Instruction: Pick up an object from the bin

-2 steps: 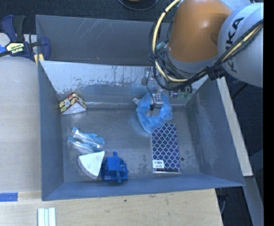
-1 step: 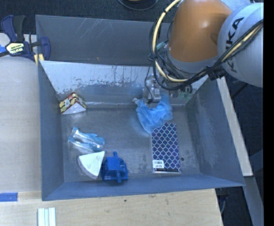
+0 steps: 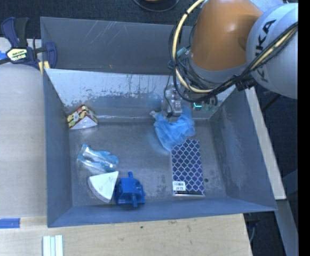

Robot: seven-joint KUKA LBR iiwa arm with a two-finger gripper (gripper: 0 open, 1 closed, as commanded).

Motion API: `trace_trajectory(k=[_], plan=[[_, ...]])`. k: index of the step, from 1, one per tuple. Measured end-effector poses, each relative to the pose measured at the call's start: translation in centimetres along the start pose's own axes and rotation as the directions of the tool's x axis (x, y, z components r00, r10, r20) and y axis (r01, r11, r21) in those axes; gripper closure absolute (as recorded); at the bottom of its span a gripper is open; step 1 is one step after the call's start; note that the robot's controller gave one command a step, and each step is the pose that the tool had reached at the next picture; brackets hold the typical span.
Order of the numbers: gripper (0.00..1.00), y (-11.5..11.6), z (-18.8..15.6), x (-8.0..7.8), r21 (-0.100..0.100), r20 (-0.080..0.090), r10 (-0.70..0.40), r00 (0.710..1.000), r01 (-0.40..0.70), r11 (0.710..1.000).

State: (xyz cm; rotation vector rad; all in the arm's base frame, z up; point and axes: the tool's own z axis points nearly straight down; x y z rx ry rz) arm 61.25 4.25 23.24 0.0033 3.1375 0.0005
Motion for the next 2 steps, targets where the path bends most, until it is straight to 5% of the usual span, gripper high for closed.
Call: trace_trajectory(k=[2], plan=[[0.0,0.0,0.0,0.0,0.0,0.0,0.0,1.0,0.0,1.0]])
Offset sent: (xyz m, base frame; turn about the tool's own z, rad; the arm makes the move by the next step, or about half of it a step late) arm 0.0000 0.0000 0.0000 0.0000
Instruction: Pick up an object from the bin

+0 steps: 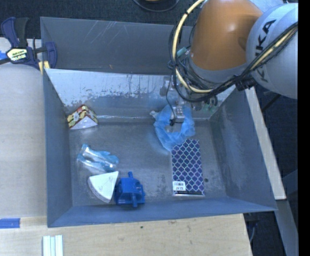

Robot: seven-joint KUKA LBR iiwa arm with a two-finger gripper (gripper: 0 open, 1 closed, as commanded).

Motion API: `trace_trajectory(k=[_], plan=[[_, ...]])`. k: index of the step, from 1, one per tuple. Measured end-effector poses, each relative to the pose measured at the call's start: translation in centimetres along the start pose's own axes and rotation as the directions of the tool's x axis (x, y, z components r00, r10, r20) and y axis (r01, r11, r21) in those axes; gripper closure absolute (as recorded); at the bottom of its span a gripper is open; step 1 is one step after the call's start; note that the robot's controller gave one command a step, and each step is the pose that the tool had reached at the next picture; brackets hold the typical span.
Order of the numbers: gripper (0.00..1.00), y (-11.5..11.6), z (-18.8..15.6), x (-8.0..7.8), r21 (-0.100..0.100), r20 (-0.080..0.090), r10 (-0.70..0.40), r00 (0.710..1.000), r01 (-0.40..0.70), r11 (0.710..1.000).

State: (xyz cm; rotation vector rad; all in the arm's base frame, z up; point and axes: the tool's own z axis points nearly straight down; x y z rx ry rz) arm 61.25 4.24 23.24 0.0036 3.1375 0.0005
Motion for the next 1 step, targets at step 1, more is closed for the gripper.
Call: trace_trajectory(k=[1], plan=[[1.0,-2.66,3.97,0.2,0.0,0.003,0.067,0.998,-0.067,0.998]])
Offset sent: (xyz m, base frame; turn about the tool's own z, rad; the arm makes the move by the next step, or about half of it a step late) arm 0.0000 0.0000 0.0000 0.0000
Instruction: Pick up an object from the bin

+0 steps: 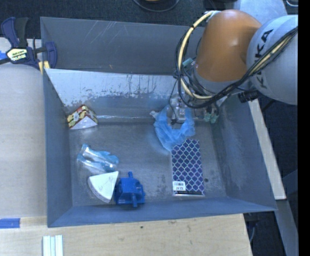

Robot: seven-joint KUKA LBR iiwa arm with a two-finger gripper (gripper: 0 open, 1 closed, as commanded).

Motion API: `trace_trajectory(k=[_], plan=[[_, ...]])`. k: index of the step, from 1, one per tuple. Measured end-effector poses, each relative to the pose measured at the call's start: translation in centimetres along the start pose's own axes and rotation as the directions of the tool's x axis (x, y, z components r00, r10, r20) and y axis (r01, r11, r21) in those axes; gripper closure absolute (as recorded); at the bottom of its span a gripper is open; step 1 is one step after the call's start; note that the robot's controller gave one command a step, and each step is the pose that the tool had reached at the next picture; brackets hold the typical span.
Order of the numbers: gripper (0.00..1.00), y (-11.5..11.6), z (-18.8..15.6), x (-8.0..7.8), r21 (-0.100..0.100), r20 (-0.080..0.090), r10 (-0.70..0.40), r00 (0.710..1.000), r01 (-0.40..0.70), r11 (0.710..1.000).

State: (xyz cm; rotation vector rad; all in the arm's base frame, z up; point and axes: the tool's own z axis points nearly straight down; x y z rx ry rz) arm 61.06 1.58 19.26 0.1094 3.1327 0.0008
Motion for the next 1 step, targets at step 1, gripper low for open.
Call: trace_trajectory(k=[1], plan=[[0.0,0.0,0.0,0.0,0.0,0.0,0.0,1.0,0.0,1.0]])
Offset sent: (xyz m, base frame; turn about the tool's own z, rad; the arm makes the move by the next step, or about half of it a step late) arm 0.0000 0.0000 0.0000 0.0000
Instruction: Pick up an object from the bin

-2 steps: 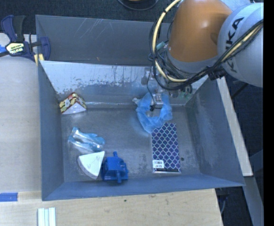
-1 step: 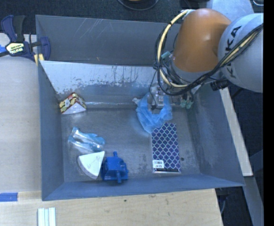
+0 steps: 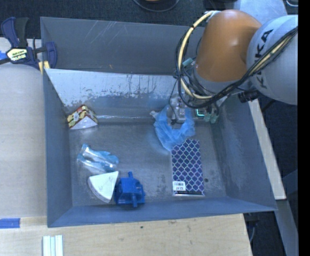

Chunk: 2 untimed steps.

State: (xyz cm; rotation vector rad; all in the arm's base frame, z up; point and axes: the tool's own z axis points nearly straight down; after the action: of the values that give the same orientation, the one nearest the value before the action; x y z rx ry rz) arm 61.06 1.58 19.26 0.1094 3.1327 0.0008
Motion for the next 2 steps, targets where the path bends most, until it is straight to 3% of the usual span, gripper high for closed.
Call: trace_trajectory(k=[2], plan=[[0.0,0.0,0.0,0.0,0.0,0.0,0.0,1.0,0.0,1.0]])
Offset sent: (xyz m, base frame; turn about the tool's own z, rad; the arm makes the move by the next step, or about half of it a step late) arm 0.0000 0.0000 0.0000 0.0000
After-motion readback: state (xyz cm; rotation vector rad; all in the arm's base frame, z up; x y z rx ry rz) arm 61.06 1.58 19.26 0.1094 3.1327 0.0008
